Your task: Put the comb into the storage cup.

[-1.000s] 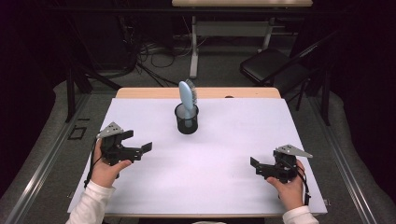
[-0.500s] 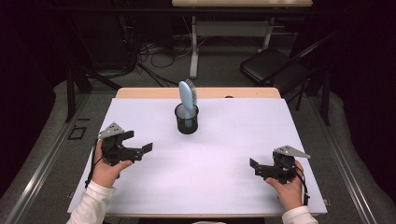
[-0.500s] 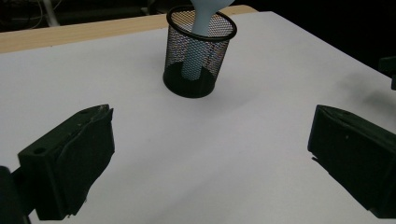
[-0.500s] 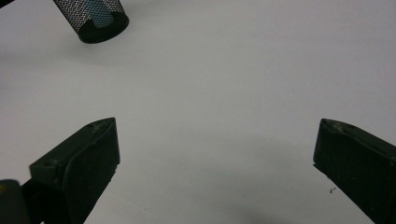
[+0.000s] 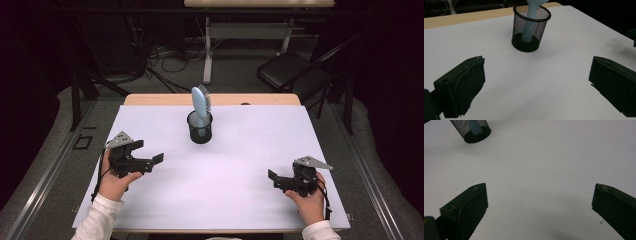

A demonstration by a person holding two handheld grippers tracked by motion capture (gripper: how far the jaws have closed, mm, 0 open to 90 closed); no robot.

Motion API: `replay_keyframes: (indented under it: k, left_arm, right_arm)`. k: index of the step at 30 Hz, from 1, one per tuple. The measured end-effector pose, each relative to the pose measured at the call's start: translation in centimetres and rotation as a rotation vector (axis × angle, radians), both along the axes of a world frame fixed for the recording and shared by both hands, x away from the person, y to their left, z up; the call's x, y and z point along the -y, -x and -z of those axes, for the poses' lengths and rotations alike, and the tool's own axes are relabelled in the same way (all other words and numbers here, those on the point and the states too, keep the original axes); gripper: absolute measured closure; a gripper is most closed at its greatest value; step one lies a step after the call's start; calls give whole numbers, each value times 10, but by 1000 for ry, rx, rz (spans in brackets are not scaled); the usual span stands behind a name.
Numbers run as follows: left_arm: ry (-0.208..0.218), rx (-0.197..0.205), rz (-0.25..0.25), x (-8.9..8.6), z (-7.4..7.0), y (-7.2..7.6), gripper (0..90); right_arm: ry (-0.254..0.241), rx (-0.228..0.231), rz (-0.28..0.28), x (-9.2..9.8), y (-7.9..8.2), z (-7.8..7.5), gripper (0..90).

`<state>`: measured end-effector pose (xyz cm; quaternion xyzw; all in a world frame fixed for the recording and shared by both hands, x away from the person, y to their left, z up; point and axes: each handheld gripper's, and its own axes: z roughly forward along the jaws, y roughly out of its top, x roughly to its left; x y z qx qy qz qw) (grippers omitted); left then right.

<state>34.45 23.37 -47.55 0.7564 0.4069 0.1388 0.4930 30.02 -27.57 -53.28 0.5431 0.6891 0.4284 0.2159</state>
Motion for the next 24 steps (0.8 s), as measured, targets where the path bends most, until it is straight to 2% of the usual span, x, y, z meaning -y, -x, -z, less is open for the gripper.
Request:
replay_keyframes:
  k: [24]
  left_arm:
    - [3, -3, -1, -1, 0, -1, 7]
  right_arm:
    - [-4, -6, 9, 2, -2, 2, 2]
